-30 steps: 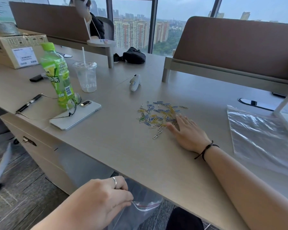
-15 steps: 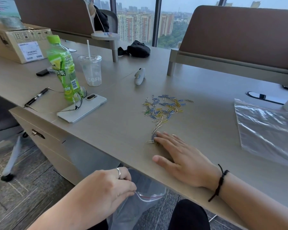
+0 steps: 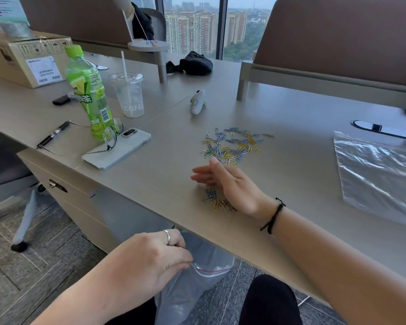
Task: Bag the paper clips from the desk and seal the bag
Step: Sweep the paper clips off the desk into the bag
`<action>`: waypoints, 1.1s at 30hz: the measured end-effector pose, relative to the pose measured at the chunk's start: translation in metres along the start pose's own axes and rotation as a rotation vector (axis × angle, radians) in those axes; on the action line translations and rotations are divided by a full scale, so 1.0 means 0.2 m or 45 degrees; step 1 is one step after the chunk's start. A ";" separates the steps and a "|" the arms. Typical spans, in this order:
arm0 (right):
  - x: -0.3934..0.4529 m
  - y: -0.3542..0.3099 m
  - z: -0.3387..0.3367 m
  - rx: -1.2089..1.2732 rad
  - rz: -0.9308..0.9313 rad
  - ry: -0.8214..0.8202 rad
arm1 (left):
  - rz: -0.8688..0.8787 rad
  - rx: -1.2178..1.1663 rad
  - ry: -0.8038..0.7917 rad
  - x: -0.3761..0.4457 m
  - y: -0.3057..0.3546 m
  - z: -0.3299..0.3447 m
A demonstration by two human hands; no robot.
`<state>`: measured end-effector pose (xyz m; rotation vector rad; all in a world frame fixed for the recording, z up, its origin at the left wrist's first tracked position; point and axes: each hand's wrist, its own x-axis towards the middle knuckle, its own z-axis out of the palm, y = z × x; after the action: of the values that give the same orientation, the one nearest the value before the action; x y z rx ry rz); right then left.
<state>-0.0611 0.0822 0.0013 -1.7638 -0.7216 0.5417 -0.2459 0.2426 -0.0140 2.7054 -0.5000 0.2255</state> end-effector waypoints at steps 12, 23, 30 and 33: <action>0.00 -0.08 0.07 0.384 0.065 -0.376 | -0.023 -0.038 -0.008 0.00 0.01 0.00; -0.12 0.02 -0.04 0.378 0.009 -0.006 | -0.024 -0.055 -0.011 -0.01 0.01 -0.01; -0.18 -0.03 0.15 0.286 0.006 -0.065 | -0.018 -0.067 -0.005 0.01 0.02 0.00; -0.17 -0.07 0.19 0.330 0.033 -0.123 | -0.021 -0.057 -0.007 0.00 0.02 0.00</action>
<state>-0.1137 0.0881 0.0032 -1.5152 -0.6639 0.7095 -0.2477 0.2386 -0.0121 2.6667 -0.4782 0.2000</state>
